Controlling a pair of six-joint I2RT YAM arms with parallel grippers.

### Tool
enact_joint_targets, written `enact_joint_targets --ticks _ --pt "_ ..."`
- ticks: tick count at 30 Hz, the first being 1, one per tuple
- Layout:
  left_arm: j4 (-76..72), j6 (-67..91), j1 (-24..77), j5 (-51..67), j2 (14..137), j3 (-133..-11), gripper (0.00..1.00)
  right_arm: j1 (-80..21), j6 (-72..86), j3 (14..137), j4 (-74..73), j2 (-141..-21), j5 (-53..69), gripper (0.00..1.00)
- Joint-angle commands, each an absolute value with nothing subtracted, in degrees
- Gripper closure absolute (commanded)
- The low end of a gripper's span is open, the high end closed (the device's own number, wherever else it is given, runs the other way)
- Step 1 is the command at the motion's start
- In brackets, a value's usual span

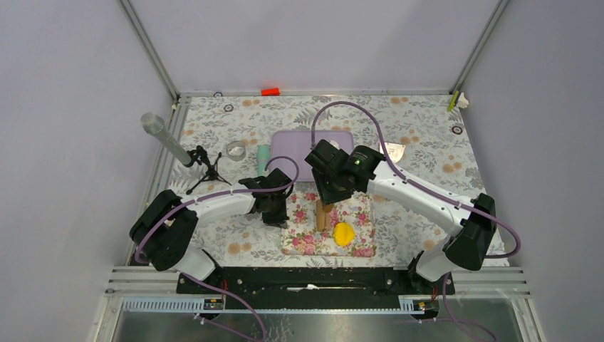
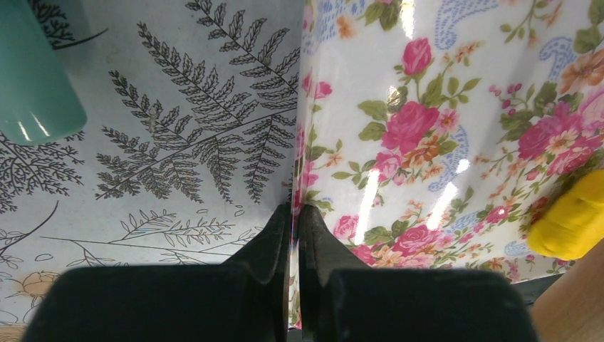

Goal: Roll out the dumpling wrappers from the dough
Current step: Flatten out the dough on the work surface.

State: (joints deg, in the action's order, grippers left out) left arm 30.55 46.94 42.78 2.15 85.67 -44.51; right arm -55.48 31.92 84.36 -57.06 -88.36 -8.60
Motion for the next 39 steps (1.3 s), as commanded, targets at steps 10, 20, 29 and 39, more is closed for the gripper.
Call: enact_joint_targets --ticks 10,20,29,39 --pt "32.1 46.0 42.4 -4.0 85.6 -44.1 1.00 -51.6 40.8 72.4 -66.4 -72.7 -17.3 1.00" --pt "32.0 46.3 42.3 -4.0 85.2 -43.7 1.00 -49.9 44.3 62.0 -69.5 -66.6 -16.0 1.00" --pt "32.0 46.1 42.3 -3.7 85.0 -43.6 1.00 -49.9 43.3 59.9 -60.6 -69.1 -12.3 1.00" --pt "32.0 46.1 42.4 -3.5 85.1 -43.7 1.00 -49.9 41.4 63.4 -55.3 -73.3 -11.8 1.00"
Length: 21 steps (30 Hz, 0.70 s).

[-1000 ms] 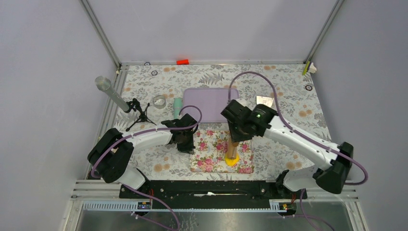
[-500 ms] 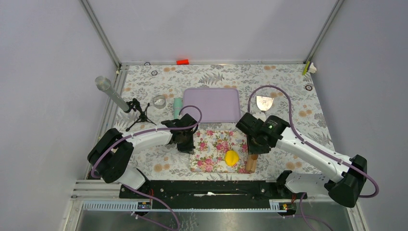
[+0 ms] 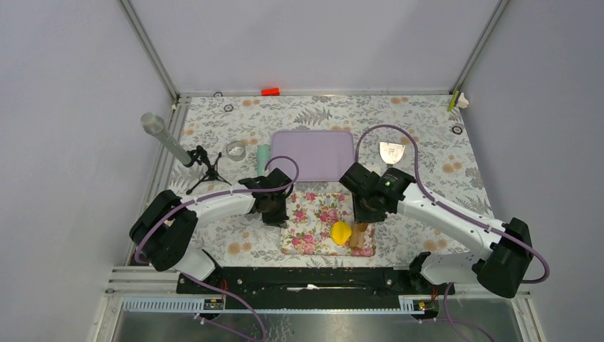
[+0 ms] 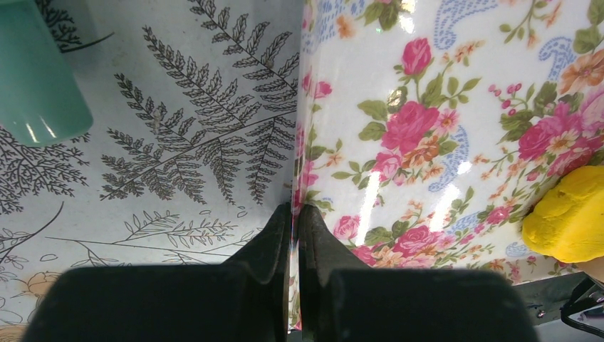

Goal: Roll out the dumpling wrappers from the dough
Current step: Flatten out the dough on the work surface.

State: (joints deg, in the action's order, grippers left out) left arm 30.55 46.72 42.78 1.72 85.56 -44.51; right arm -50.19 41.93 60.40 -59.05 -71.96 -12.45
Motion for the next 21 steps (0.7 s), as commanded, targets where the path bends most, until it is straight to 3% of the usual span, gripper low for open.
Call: enact_joint_targets --ticks 1,21 --pt "32.0 46.1 42.3 -3.5 85.1 -43.7 1.00 -49.9 41.3 63.8 -54.7 -73.8 -11.7 1.00" --pt "32.0 45.9 42.4 -3.6 84.4 -43.3 1.00 -48.7 38.0 69.7 -56.1 -77.7 -18.5 1.00"
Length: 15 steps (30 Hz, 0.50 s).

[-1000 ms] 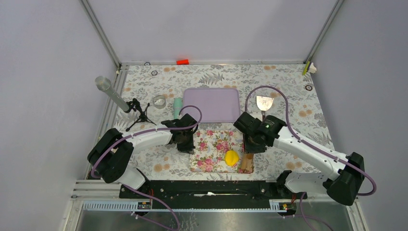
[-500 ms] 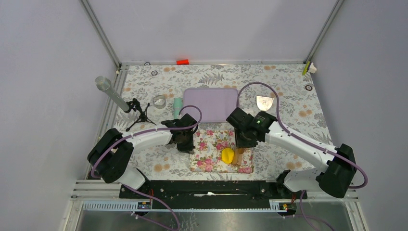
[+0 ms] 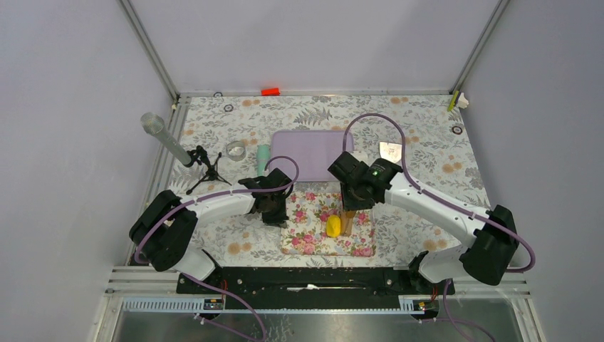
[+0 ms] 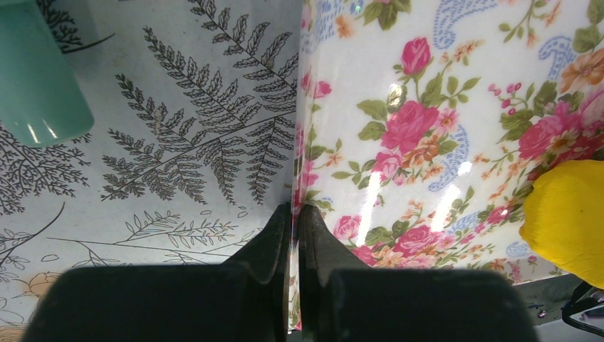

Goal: Roll out the dumpling wrappers from the dough
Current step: Flatten out the dough on the work surface.

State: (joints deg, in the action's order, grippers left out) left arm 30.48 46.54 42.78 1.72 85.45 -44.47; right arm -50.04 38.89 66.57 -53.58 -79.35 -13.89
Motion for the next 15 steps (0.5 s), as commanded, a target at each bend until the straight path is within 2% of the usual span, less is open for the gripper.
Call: enact_joint_targets --ticks 1,11,15 --pt "32.0 45.8 42.3 -3.6 84.4 -43.4 1.00 -48.3 37.9 69.7 -56.9 -77.0 -19.0 1.00" --pt "31.9 45.2 42.3 -3.3 84.6 -43.9 1.00 -46.1 38.0 73.2 -62.3 -73.1 -20.6 1.00" --pt "31.9 45.3 42.4 -3.3 84.3 -43.7 1.00 -46.1 43.5 74.9 -62.7 -71.3 -19.1 1.00"
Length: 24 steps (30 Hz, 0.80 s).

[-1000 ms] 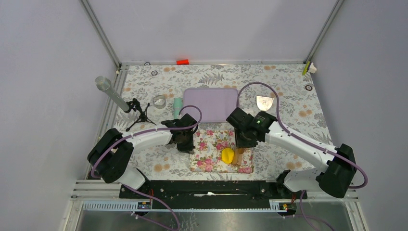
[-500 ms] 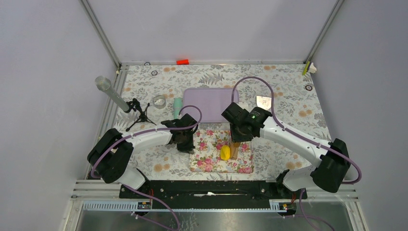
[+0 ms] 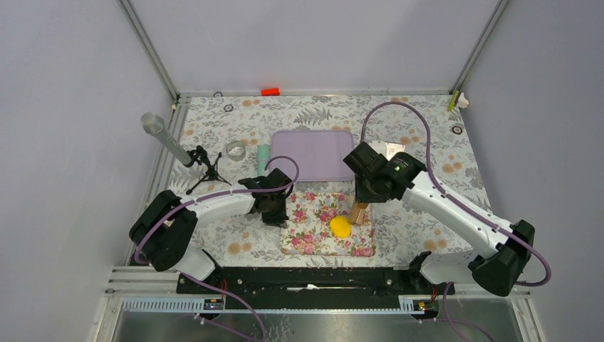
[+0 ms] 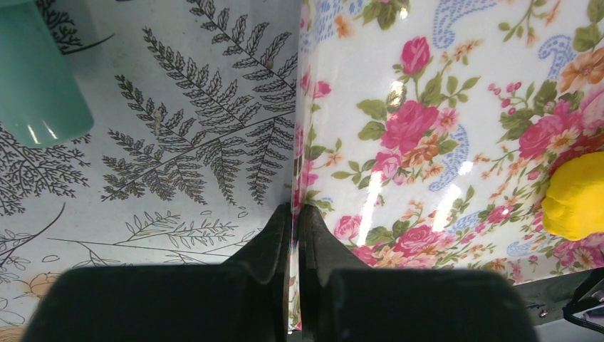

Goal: Roll out the dumpling wrappers from the dough
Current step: Flatten out the dough on the work surface.

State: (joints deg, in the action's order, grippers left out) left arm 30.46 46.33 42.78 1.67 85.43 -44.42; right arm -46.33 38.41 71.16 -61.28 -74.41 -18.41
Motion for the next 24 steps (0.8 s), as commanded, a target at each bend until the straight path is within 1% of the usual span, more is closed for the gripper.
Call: enact_joint_targets --ticks 1,7,13,19,24 --pt "31.9 45.3 42.4 -3.3 84.3 -43.7 1.00 -46.1 45.6 74.9 -62.7 -70.5 -19.1 1.00" --pt "32.0 45.4 42.3 -3.2 84.2 -43.9 1.00 -46.1 55.2 72.4 -61.8 -68.6 -15.5 1.00" --pt "32.0 45.4 42.3 -2.9 84.8 -44.2 1.00 -46.1 59.7 67.4 -58.2 -66.8 -12.5 1.00" --pt "32.2 45.4 42.4 -2.9 85.4 -44.6 1.00 -47.1 60.5 66.5 -58.4 -66.8 -14.0 1.00" --pt "32.4 45.4 42.3 -3.0 86.0 -45.0 1.00 -48.4 60.6 65.9 -57.1 -67.7 -12.5 1.00"
